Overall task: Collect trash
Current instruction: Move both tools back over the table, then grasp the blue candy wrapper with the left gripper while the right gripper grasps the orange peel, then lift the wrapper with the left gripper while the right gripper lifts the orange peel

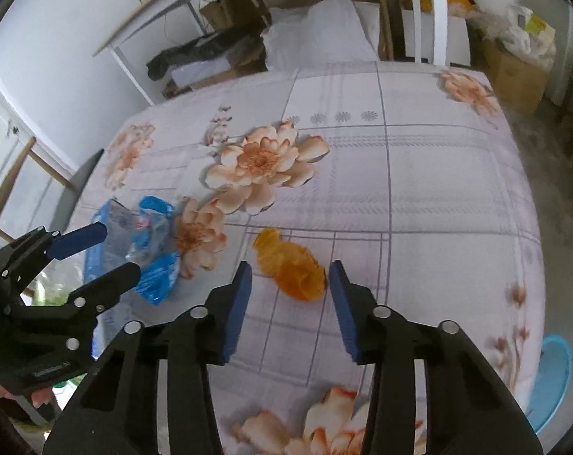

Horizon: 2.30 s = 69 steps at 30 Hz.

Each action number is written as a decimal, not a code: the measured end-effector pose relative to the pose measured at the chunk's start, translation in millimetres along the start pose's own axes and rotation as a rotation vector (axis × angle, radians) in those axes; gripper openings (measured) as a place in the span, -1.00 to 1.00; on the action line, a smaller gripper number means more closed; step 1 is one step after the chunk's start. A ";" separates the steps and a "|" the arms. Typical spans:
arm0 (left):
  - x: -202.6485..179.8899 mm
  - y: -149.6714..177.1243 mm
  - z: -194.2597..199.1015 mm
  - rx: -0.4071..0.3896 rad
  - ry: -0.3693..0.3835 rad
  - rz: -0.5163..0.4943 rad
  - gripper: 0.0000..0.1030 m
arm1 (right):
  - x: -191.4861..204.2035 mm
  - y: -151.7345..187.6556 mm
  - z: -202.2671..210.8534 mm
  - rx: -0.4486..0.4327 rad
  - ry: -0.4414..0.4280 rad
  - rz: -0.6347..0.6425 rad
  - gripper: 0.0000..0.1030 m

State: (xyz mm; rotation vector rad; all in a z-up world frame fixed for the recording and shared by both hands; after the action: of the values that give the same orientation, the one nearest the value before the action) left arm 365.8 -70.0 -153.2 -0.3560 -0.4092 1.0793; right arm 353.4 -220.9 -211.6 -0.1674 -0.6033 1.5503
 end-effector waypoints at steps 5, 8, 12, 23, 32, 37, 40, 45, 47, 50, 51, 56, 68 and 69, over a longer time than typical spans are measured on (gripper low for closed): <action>-4.4 1.2 -7.2 0.018 -0.005 -0.018 -0.35 | 1.4 2.8 -2.9 -0.001 0.021 0.033 -0.66; -9.0 -2.6 -5.8 0.003 -0.003 -0.031 -0.51 | -0.7 4.4 -1.2 -0.004 -0.004 0.008 -0.81; -26.8 -3.2 3.2 -0.016 0.038 -0.048 -0.59 | -7.7 14.1 6.4 0.004 -0.024 -0.042 -0.85; -108.5 45.4 77.5 -0.069 0.313 -0.098 -0.61 | -58.2 101.5 96.6 -0.040 -0.030 -0.253 -0.86; -135.9 128.1 109.4 -0.002 0.405 -0.082 -0.60 | -39.8 176.9 135.6 -0.022 -0.094 -0.269 -0.85; -133.6 147.8 105.8 0.022 0.379 -0.062 -0.55 | -36.3 195.6 131.5 -0.010 -0.052 -0.246 -0.78; -131.1 151.3 100.8 0.036 0.378 -0.045 -0.48 | -37.1 199.7 127.6 -0.004 -0.029 -0.247 -0.75; -127.9 152.2 95.9 0.043 0.345 -0.046 -0.24 | -36.4 203.0 129.1 -0.011 -0.029 -0.246 -0.52; -128.4 153.2 94.1 0.044 0.331 -0.051 -0.18 | -34.6 203.8 129.1 -0.011 -0.026 -0.236 -0.46; -131.4 154.7 91.6 0.045 0.327 -0.059 -0.18 | -32.1 204.1 127.6 -0.011 -0.016 -0.220 -0.43; -132.9 155.4 90.9 0.045 0.322 -0.063 -0.18 | -31.4 204.3 127.1 -0.010 -0.011 -0.215 -0.43; -140.6 156.7 89.4 0.040 0.305 -0.100 -0.18 | -29.1 205.4 124.6 -0.014 0.035 -0.173 -0.44; -151.4 156.2 91.7 0.018 0.265 -0.161 -0.39 | -29.1 207.3 124.3 -0.029 0.100 -0.135 -0.63; -151.5 155.9 91.5 0.018 0.263 -0.162 -0.39 | -29.3 207.8 124.5 -0.027 0.099 -0.137 -0.66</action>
State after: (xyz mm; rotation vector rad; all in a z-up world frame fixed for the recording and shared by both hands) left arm 138.7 -132.1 -169.2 -0.4354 -0.1901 0.8645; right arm 115.1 -273.8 -211.1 -0.2178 -0.5464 1.3936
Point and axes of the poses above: each gripper's, at about its wrist camera, not at the fingertips, and z roughly against the way its jaws point, x to its left, y to its underside, the point moved 9 cm from there along -z, roughly the way its jaws point, and after that the axes turned 3 degrees about -z, right-handed, at the moved point
